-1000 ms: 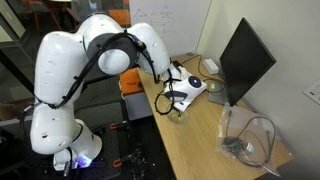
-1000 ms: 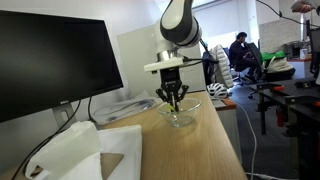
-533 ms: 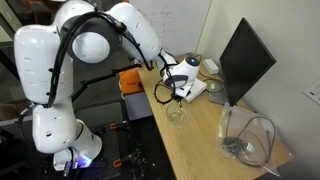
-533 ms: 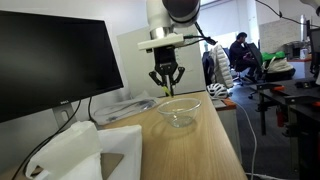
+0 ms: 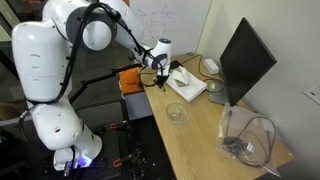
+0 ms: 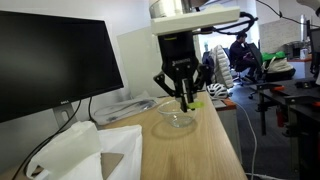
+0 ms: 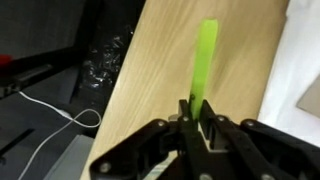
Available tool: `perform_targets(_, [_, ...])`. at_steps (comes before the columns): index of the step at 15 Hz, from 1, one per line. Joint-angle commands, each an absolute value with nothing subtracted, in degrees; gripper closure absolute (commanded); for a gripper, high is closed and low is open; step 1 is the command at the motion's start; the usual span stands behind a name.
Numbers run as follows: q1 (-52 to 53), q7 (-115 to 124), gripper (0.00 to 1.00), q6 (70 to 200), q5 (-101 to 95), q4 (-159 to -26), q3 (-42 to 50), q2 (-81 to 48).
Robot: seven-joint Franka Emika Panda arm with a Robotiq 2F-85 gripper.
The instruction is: Remove the yellow pen from the glass bowl
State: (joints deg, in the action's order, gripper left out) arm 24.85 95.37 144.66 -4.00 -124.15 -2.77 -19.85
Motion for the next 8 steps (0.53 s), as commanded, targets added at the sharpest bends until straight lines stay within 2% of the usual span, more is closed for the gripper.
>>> perform_targets(1, [28.2, 100.6, 0.96, 145.5, -11.5, -122.7, -1.9, -23.8])
perform_targets(7, [35.2, 112.5, 0.96, 156.4, -27.2, -119.8, 5.9, -32.7])
perform_targets(8, [34.9, 111.8, 0.6, 158.2, -26.3, -119.6, 5.9, -33.7])
